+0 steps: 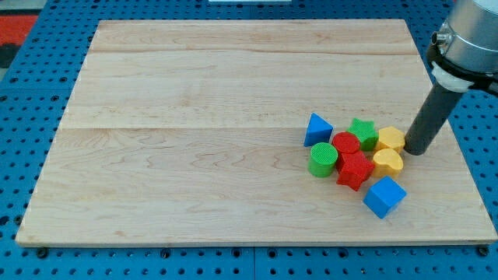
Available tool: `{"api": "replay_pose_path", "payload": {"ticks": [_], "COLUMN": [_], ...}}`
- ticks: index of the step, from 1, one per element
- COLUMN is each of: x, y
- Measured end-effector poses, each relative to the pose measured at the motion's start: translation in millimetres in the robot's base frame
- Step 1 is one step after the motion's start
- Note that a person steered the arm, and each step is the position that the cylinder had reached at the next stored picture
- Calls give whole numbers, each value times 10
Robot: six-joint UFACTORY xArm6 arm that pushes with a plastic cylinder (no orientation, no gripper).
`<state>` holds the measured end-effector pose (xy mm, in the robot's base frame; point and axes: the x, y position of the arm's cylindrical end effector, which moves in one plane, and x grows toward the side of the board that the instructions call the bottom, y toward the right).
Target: Move the blue cube into the red star
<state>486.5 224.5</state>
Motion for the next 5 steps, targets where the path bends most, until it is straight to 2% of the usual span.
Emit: {"api": "replay_pose_path", "payload": {"ticks": [1, 2, 3, 4, 5], "x": [20, 735, 907, 935, 957], "y": [265, 245, -176, -243, -582]}}
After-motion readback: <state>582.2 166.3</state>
